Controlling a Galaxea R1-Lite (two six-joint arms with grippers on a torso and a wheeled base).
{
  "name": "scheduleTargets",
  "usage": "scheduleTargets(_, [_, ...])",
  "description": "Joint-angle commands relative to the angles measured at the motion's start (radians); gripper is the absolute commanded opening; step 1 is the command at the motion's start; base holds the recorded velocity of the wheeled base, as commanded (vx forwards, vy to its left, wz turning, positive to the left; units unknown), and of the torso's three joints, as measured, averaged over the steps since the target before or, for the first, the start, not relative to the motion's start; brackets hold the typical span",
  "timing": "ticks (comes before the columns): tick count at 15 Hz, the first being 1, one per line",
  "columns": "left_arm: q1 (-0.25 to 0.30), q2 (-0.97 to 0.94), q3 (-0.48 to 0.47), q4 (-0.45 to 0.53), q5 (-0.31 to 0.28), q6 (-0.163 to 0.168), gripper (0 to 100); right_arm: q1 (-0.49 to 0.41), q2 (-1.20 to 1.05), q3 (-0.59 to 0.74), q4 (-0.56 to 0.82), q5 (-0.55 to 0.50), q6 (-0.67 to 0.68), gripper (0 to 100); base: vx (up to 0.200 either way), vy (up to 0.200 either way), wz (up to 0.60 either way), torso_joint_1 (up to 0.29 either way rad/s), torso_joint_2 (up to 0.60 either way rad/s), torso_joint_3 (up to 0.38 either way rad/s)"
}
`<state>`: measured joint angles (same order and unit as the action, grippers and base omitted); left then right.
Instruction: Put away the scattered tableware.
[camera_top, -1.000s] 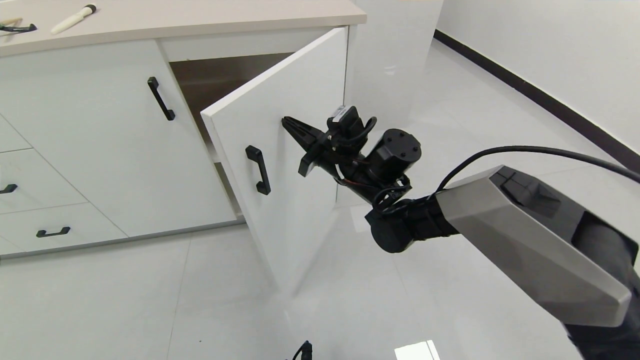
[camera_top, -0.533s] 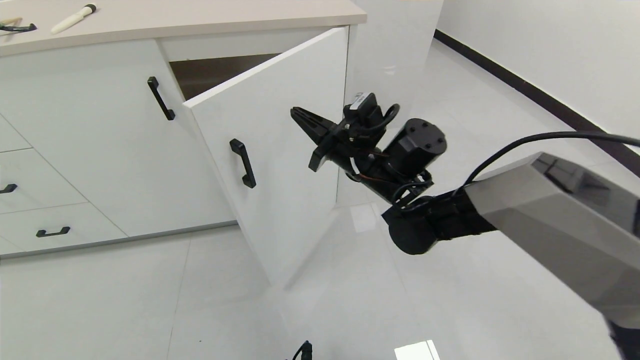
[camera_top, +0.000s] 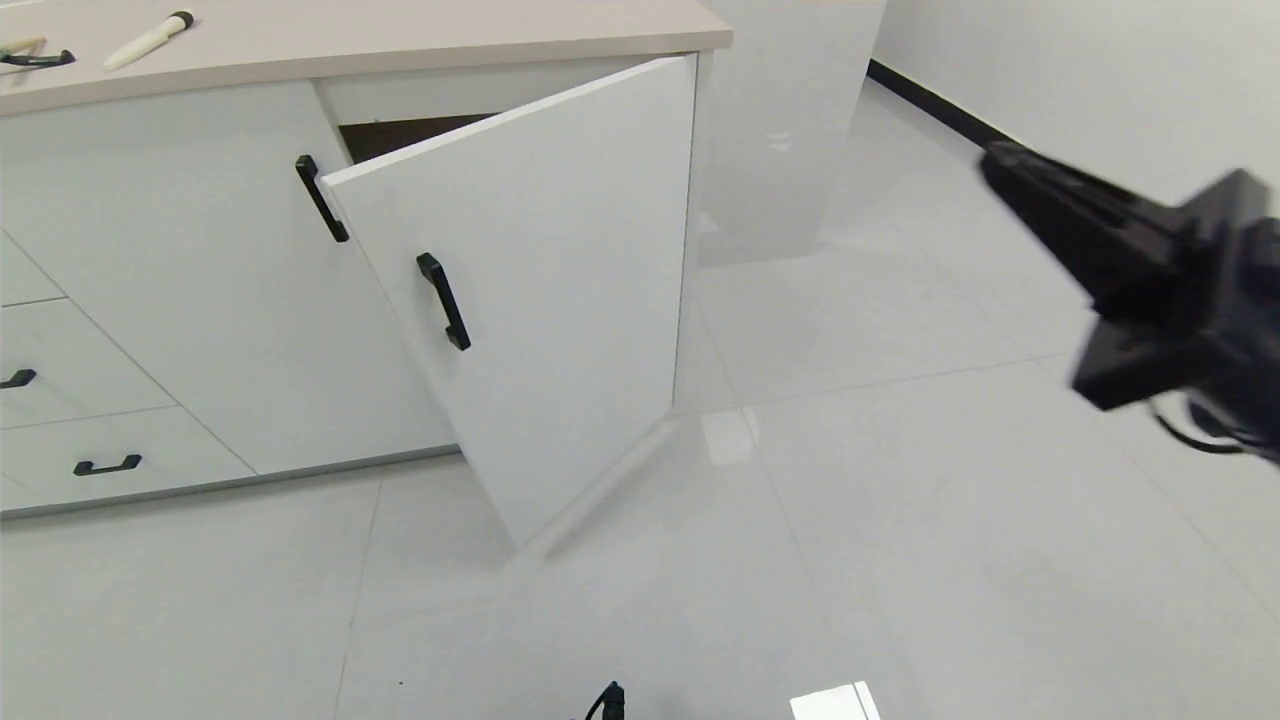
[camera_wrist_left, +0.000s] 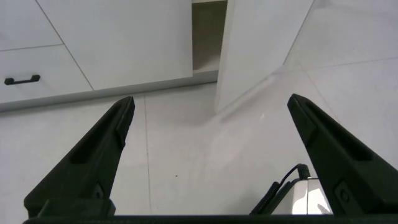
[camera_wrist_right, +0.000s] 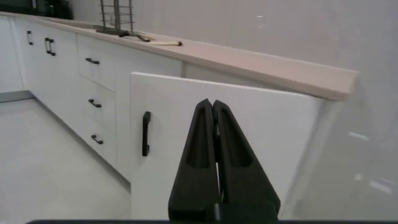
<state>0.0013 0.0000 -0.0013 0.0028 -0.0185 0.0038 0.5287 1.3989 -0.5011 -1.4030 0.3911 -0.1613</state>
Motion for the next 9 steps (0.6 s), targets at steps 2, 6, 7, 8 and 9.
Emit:
scheduleTargets(2, [0.000, 0.000, 0.001, 0.000, 0.000, -0.004, 100, -0.363, -0.633, 0.389, 0.044, 0.000, -0.004, 0, 0.000, 0.000, 0.00, 0.000, 0.00, 0.000])
scheduleTargets(6, [0.000, 0.000, 0.001, -0.001, 0.000, -0.004, 100, -0.509, -1.049, 0.501, 0.263, -0.003, -0.001, 0, 0.000, 0.000, 0.00, 0.000, 0.00, 0.000])
scheduleTargets(7, [0.000, 0.000, 0.000, 0.000, 0.000, -0.004, 100, -0.521, -1.126, 0.501, 0.351, -0.003, -0.001, 0, 0.000, 0.000, 0.00, 0.000, 0.00, 0.000])
scheduleTargets(8, [0.000, 0.002, 0.001, 0.000, 0.000, -0.004, 100, -0.524, -1.342, 0.501, 0.615, 0.000, -0.004, 0, 0.000, 0.000, 0.00, 0.000, 0.00, 0.000])
scheduleTargets(9, [0.000, 0.000, 0.001, 0.000, 0.000, -0.004, 100, -0.526, -1.399, 0.501, 0.730, -0.003, -0.014, 0, 0.000, 0.000, 0.00, 0.000, 0.00, 0.000])
